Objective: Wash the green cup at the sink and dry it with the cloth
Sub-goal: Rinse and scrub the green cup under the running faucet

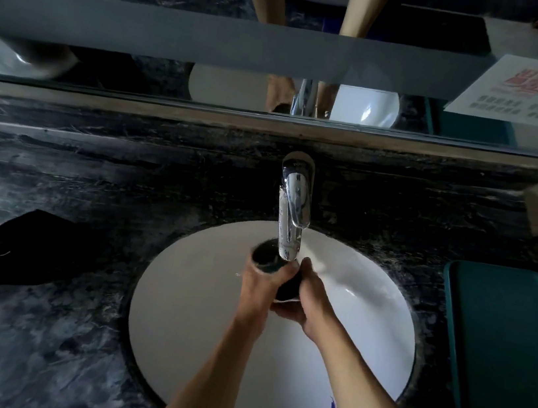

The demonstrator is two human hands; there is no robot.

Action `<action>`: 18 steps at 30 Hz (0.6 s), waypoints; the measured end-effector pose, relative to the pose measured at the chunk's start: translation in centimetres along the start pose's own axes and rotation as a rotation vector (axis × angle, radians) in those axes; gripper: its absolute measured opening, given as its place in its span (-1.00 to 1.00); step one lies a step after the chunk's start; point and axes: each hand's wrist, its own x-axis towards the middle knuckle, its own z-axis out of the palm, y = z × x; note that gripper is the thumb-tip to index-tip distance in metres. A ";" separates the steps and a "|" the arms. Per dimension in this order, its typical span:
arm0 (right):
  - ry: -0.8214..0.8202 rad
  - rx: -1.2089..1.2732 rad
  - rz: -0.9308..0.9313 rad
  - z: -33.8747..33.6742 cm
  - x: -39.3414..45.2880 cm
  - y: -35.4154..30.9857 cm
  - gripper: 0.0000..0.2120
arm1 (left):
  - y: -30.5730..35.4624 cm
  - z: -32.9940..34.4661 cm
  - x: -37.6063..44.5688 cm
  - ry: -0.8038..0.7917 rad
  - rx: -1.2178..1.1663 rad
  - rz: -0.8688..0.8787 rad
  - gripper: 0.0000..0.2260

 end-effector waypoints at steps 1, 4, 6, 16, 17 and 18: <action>0.022 -0.038 -0.039 -0.2 0.0 0.0 -0.44 | -0.1 -0.1 0.1 0.005 0.065 0.032 -0.57; 0.007 0.065 -0.101 -0.9 -0.1 0.2 -0.54 | -0.4 -0.6 0.6 -0.013 0.258 0.093 -0.39; -0.090 0.117 -0.135 -1.2 -0.5 0.4 -0.59 | -0.2 -1.2 0.8 -0.064 0.245 0.094 -0.36; -0.313 0.059 -0.230 -1.9 -1.7 0.3 -0.57 | 0.9 -3.4 -0.2 -0.146 0.313 0.170 -0.35; -0.291 0.073 -0.235 -1.8 -1.7 0.5 -0.60 | 0.9 -3.4 -0.2 -0.143 0.311 0.169 -0.35; -0.273 0.084 -0.248 -1.6 -1.6 0.8 -0.62 | 1.0 -3.3 -0.2 -0.144 0.306 0.167 -0.36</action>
